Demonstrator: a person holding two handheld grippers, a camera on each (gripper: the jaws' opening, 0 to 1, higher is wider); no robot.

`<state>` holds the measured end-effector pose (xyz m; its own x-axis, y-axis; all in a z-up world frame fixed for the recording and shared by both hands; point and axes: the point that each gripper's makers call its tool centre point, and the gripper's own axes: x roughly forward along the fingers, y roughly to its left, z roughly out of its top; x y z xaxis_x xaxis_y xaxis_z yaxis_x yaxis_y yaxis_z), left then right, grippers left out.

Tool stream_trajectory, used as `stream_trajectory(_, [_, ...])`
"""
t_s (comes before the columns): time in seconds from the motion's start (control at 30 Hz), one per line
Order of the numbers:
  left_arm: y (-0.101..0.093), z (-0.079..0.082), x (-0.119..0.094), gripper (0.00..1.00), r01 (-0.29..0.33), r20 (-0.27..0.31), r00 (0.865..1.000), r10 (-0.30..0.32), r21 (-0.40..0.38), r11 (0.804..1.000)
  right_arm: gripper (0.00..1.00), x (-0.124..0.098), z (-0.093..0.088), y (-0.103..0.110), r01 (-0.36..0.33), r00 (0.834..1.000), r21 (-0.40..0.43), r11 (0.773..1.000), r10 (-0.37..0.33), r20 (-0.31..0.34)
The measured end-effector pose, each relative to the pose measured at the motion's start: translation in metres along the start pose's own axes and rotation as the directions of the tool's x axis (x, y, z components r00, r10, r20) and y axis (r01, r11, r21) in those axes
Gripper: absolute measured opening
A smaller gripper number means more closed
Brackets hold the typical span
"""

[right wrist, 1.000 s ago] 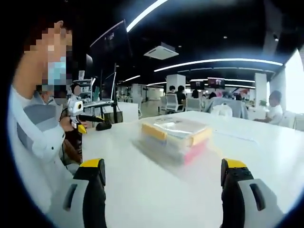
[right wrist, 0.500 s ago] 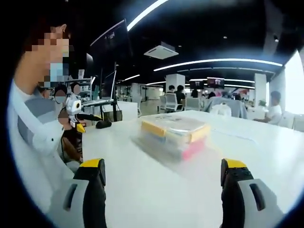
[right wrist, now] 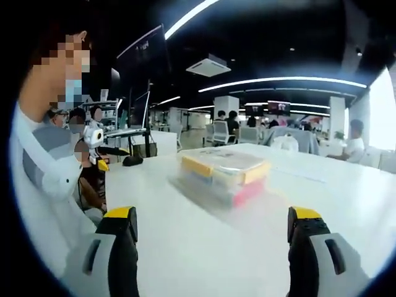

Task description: Arrange the small medicine boxes into an aligned row inside the storage area until every box is upright, visible, and separated from the surrounding clutter.

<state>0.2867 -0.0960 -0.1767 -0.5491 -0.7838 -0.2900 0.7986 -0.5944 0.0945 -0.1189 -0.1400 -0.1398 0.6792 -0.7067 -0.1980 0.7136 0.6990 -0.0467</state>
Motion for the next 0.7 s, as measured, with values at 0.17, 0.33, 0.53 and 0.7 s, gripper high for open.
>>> stream_trajectory(0.17, [0.004,-0.003,-0.003,0.98,-0.006,0.003,1.0,0.006,-0.018,1.0,1.0,-0.003,-0.003,-0.001,0.012,1.0,-0.003,1.0,-0.012,-0.009])
stream_trajectory(0.33, [0.006,-0.006,-0.005,0.98,-0.021,-0.005,1.0,0.021,-0.014,1.0,1.0,-0.004,-0.007,-0.004,0.022,1.0,0.004,1.0,-0.022,-0.015])
stream_trajectory(0.53, [0.008,-0.007,-0.007,0.97,-0.025,-0.005,1.0,0.025,-0.015,1.0,1.0,-0.004,-0.011,-0.006,0.031,0.999,0.01,0.999,-0.031,-0.025])
stream_trajectory(0.7, [0.006,-0.012,-0.003,0.96,-0.018,-0.019,1.0,0.017,-0.019,1.0,1.0,-0.005,-0.011,-0.007,0.031,0.999,0.0,1.0,-0.031,-0.029])
